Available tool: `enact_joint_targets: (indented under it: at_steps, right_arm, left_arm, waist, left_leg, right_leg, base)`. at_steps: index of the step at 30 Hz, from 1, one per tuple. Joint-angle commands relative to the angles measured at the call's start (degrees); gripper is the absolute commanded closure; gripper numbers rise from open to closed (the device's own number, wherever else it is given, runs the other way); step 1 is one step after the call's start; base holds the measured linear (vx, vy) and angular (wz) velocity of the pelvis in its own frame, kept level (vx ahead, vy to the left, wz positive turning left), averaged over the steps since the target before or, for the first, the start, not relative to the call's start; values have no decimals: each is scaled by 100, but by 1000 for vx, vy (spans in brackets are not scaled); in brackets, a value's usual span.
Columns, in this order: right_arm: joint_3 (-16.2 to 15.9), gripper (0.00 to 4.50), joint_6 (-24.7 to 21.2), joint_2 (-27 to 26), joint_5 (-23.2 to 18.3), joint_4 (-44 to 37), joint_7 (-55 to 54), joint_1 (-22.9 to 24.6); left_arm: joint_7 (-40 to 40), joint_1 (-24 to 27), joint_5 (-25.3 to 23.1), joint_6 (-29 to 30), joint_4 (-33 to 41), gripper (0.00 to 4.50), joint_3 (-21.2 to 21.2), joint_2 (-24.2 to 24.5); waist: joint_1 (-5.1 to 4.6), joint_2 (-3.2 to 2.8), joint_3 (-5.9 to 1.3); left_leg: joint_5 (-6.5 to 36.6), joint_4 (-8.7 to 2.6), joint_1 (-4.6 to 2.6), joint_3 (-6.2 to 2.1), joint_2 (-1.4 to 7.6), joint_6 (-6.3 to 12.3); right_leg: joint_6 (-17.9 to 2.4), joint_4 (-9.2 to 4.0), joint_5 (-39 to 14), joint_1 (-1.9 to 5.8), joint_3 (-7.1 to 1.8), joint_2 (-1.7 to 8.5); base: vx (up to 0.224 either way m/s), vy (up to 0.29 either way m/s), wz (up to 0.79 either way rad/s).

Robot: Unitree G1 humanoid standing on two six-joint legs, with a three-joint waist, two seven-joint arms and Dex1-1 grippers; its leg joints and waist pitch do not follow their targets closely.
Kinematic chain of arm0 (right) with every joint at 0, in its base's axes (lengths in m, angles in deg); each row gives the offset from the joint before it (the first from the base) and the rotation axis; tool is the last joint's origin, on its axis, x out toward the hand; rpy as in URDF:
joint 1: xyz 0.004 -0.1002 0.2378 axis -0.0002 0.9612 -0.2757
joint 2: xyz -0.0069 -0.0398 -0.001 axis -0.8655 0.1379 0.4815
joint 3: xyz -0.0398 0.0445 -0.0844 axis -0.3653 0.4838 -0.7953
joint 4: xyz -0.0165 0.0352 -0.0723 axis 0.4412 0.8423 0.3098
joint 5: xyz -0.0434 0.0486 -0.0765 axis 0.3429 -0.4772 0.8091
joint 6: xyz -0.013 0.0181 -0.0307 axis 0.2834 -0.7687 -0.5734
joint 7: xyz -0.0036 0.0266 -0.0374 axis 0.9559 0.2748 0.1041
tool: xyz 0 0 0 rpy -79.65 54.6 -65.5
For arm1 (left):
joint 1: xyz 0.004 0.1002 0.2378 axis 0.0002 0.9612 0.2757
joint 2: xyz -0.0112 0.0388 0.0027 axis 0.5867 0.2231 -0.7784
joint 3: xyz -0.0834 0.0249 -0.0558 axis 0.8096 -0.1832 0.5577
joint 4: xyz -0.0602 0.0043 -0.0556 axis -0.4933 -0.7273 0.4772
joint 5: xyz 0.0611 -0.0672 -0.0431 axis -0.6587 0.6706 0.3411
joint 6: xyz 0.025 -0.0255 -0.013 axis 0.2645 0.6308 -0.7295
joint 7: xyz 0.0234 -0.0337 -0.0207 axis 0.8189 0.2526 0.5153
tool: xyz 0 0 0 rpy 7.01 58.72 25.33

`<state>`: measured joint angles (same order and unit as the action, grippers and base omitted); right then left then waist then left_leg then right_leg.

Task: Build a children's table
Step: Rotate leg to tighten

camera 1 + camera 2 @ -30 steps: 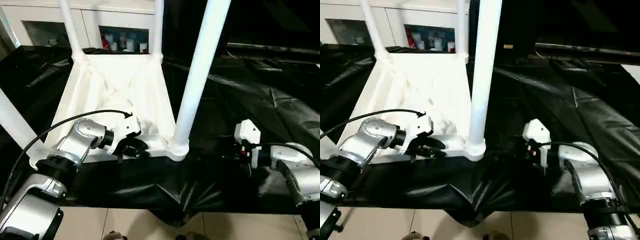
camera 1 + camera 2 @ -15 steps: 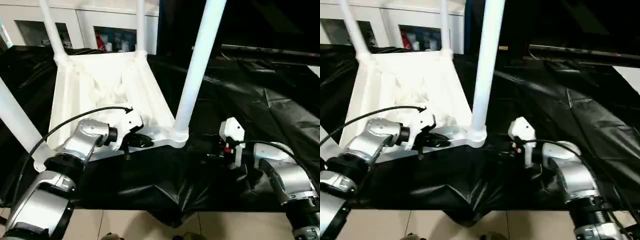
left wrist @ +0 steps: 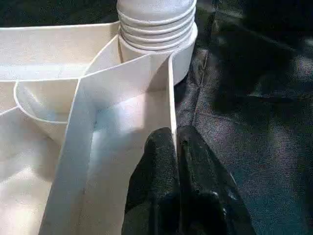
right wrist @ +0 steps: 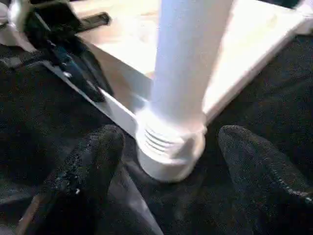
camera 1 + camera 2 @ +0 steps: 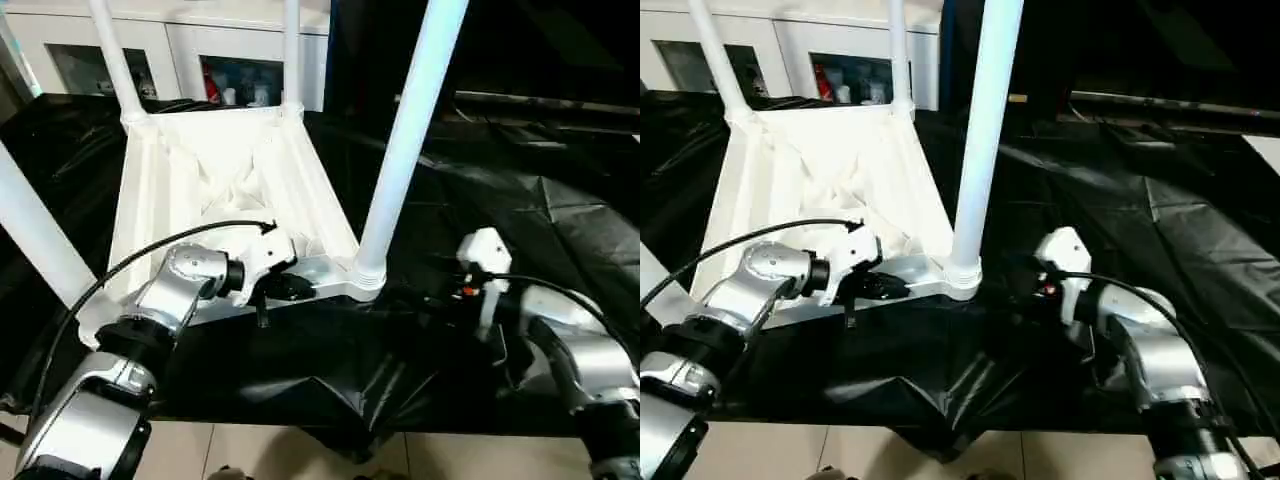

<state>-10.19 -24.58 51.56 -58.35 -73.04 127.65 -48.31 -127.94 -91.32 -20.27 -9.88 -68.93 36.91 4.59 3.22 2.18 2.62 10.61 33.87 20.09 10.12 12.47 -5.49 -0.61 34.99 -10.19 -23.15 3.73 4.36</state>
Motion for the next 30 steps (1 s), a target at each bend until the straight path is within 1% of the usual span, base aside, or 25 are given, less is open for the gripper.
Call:
enact_joint_targets:
  at_steps: [1, 2, 3, 4, 5, 8, 9, 10, 12, 13, 14, 15, 16, 17, 18, 19, 20, 21, 23, 24, 26, 27, 28, 29, 30]
  right_arm:
    - [-124, 92, 202, -50, 171, 350, -15, -245]
    - [-186, 92, 327, -87, 300, 557, -94, -363]
    - [-269, 92, 480, -141, 464, 828, -207, -514]
    - [-301, 92, 537, -163, 512, 921, -226, -565]
    - [-394, 92, 679, -227, 636, 1135, -280, -678]
    - [-434, 92, 741, -263, 699, 1243, -330, -733]
    - [-470, 92, 776, -345, 747, 1418, -403, -832]
    - [-504, 92, 824, -382, 793, 1546, -451, -895]
    - [-574, 92, 991, -437, 852, 1740, -437, -979]
    - [-593, 92, 1059, -463, 868, 1830, -429, -1016]
    - [-596, 92, 1102, -483, 874, 1897, -427, -1044]
    - [-595, 92, 1123, -503, 872, 1950, -419, -1069]
    - [-593, 92, 1167, -518, 877, 2020, -412, -1098]
    - [-571, 92, 1223, -552, 856, 2112, -384, -1141]
    - [-549, 92, 1255, -577, 844, 2177, -360, -1169]
    - [-546, 92, 1260, -581, 845, 2192, -355, -1178]
    - [-542, 92, 1272, -588, 849, 2224, -344, -1196]
    - [-562, 92, 1341, -592, 846, 2315, -313, -1231]
    - [-565, 92, 1375, -599, 837, 2369, -300, -1255]
    - [-553, 122, 1408, -620, 806, 2477, -280, -1311]
    - [-541, 129, 1444, -636, 801, 2560, -264, -1351]
    - [-534, 134, 1483, -662, 802, 2619, -255, -1379]
    - [-533, 148, 1496, -670, 805, 2638, -256, -1388]
    - [-532, 162, 1549, -686, 820, 2708, -263, -1418]
    - [-530, 170, 1581, -708, 816, 2771, -241, -1440]
  left_arm:
    - [-136, 290, -92, -1, -59, 450, -200, -55]
    - [-197, 348, -57, -13, 19, 450, -199, -44]
    - [-264, 431, -30, 14, 145, 450, -203, -26]
    - [-282, 460, -25, 24, 190, 450, -207, -19]
    - [-293, 511, -32, 37, 272, 450, -212, -6]
    - [-286, 530, -39, 45, 304, 450, -209, -3]
    - [-281, 542, -39, 48, 321, 450, -195, 6]
    - [-277, 547, -42, 45, 326, 450, -182, 12]
    - [-266, 566, -42, 48, 352, 450, -154, 27]
    - [-253, 581, -45, 58, 376, 450, -140, 35]
    - [-239, 597, -49, 71, 402, 450, -129, 43]
    - [-233, 615, -55, 85, 423, 450, -122, 60]
    - [-231, 635, -61, 104, 453, 450, -116, 74]
    - [-223, 675, -64, 129, 506, 450, -105, 98]
    - [-217, 702, -65, 144, 540, 450, -97, 113]
    - [-215, 707, -66, 145, 546, 450, -96, 117]
    - [-211, 717, -68, 146, 554, 450, -93, 125]
    - [-204, 726, -68, 152, 563, 450, -86, 124]
    - [-200, 730, -69, 157, 567, 450, -80, 123]
    - [-190, 732, -74, 160, 568, 450, -70, 121]
    - [-184, 736, -82, 163, 574, 450, -61, 120]
    - [-180, 744, -86, 166, 578, 450, -53, 125]
    - [-179, 746, -88, 168, 579, 450, -51, 126]
    - [-172, 754, -91, 184, 598, 450, -50, 130]
    - [-171, 768, -89, 195, 623, 450, -46, 138]
  waist:
    - [0, 84, -310]
    - [-13, 73, -305]
    - [-26, 78, -312]
    - [-24, 78, -318]
    - [-19, 90, -327]
    - [-13, 83, -320]
    - [-15, 125, -320]
    - [-8, 103, -320]
    - [-25, 102, -305]
    - [-32, 213, -305]
    - [-17, 149, -300]
    - [-32, 133, -295]
    - [-39, 139, -293]
    - [-57, 194, -292]
    - [-57, 196, -305]
    - [-64, 189, -300]
    - [-75, 184, -301]
    - [-94, 234, -301]
    - [-95, 218, -300]
    - [-103, 223, -303]
    - [-110, 224, -299]
    - [-115, 265, -298]
    - [-111, 251, -292]
    - [-115, 238, -291]
    - [-122, 240, -284]
  left_leg:
    - [1421, -406, 1, 3, 70, 242]
    - [1390, -419, 19, -3, 74, 215]
    - [1350, -412, 8, 2, 77, 181]
    - [1321, -408, 3, 6, 79, 174]
    - [1204, -401, 0, 16, 82, 195]
    - [1165, -402, 12, 29, 65, 255]
    - [1144, -406, 17, 26, 68, 274]
    - [1142, -408, 15, 25, 70, 270]
    - [1255, -416, 10, 26, 70, 238]
    - [1264, -408, 18, 34, 69, 250]
    - [1293, -421, 12, 14, 75, 222]
    - [1385, -429, 0, 11, 83, 185]
    - [1417, -434, -5, 8, 86, 171]
    - [1448, -440, 11, 6, 86, 163]
    - [1430, -436, 6, 1, 91, 171]
    - [1433, -441, 11, 1, 90, 173]
    - [1453, -442, 2, 3, 92, 169]
    - [1481, -441, 8, 8, 90, 181]
    - [1493, -439, 8, 4, 87, 188]
    - [1496, -437, 13, 4, 86, 194]
    - [1505, -436, 12, 5, 86, 202]
    - [1513, -434, 16, 7, 85, 210]
    - [1519, -438, 17, 0, 86, 205]
    - [1556, -440, 4, -2, 91, 191]
    - [1601, -445, 7, -4, 88, 181]
  right_leg:
    - [-871, -501, -2096, 245, -228, 327]
    - [-893, -496, -2106, 246, -225, 339]
    - [-933, -479, -2053, 234, -231, 343]
    - [-957, -476, -2000, 235, -234, 345]
    - [-1028, -441, -1720, 240, -246, 332]
    - [-1034, -434, -1580, 258, -250, 318]
    - [-1012, -429, -1616, 263, -245, 319]
    - [-995, -436, -1668, 260, -247, 331]
    - [-966, -459, -1854, 243, -244, 327]
    - [-919, -470, -1945, 247, -239, 326]
    - [-888, -460, -2091, 236, -244, 350]
    - [-850, -484, -2197, 219, -247, 345]
    - [-846, -485, -2198, 216, -247, 338]
    - [-837, -483, -2192, 228, -243, 331]
    - [-846, -460, -2154, 226, -248, 346]
    - [-848, -466, -2149, 222, -250, 346]
    - [-867, -472, -2113, 215, -251, 339]
    - [-867, -472, -2103, 216, -247, 328]
    - [-863, -472, -2161, 215, -249, 337]
    - [-864, -475, -2176, 218, -249, 339]
    - [-860, -479, -2203, 211, -251, 338]
    - [-831, -489, -2278, 210, -248, 341]
    - [-820, -486, -2330, 207, -249, 348]
    - [-803, -500, -2426, 195, -249, 355]
    - [-775, -510, -2503, 191, -247, 346]
  base:
    - [0, 0, 0]
    - [0, 0, 0]
    - [0, 0, 0]
    - [0, 0, 0]
    - [0, 0, 0]
    - [0, 0, 0]
    - [0, 0, 0]
    - [0, 0, 0]
    - [0, 0, 0]
    - [0, 0, 0]
    - [0, 0, 0]
    - [0, 0, 0]
    - [0, 0, 0]
    - [0, 0, 0]
    - [0, 0, 0]
    - [0, 0, 0]
    - [0, 0, 0]
    - [0, 0, 0]
    - [0, 0, 0]
    - [0, 0, 0]
    - [0, 0, 0]
    - [0, 0, 0]
    - [0, 0, 0]
    - [0, 0, 0]
    - [0, 0, 0]
